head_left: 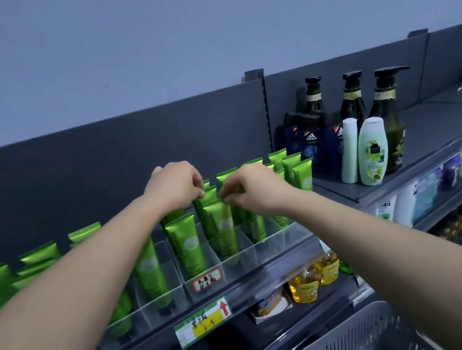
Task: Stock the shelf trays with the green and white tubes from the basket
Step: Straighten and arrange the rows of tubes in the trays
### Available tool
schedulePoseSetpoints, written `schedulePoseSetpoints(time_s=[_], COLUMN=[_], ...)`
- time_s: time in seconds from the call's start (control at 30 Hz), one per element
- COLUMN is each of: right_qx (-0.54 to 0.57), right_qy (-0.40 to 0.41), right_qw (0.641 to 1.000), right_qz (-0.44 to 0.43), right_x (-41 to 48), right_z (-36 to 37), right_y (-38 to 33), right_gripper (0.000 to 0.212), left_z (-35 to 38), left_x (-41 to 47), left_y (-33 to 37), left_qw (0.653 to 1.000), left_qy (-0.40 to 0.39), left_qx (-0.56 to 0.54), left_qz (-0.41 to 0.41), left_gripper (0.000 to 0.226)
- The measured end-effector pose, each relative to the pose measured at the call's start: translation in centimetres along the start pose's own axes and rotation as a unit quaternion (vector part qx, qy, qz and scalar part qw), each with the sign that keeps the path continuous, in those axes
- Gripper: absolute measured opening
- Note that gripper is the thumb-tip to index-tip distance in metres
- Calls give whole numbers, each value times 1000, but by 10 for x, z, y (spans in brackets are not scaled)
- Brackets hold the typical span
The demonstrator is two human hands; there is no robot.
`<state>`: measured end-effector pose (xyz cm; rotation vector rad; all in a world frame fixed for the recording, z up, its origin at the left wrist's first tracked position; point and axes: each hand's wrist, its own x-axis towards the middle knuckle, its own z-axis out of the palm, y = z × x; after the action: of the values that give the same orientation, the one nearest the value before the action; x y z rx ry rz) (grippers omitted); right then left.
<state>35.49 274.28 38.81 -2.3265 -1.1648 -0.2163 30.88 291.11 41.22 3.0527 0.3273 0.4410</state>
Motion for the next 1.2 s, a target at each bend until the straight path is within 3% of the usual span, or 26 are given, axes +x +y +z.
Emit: schedulePoseSetpoints(time_s=[0.3,0.7,0.8,0.93,1.2], right_qx=[-3,34,29,-58,-99], right_qy=[15,37,54,26,5], right_qw=[999,997,996,997,994], right_qz=[-41,-65,-61,-33,-55], right_x=[6,4,2,1,5], right_z=[6,0,-15,-28,-26], right_y=[5,20,31,51,56], right_gripper=[16,23,33,42,30], left_z=[3,-8,-12,-9,7], left_x=[-10,-2,2,10,28], left_y=[2,-4,3,21,44], left_qw=[996,993,992,994,999], left_qy=[20,10,42,40,-8], left_qx=[-44,-88,-102,-98,-43], left_qz=[-76,-74,-63,-21,31], left_gripper=[1,15,14,13,21])
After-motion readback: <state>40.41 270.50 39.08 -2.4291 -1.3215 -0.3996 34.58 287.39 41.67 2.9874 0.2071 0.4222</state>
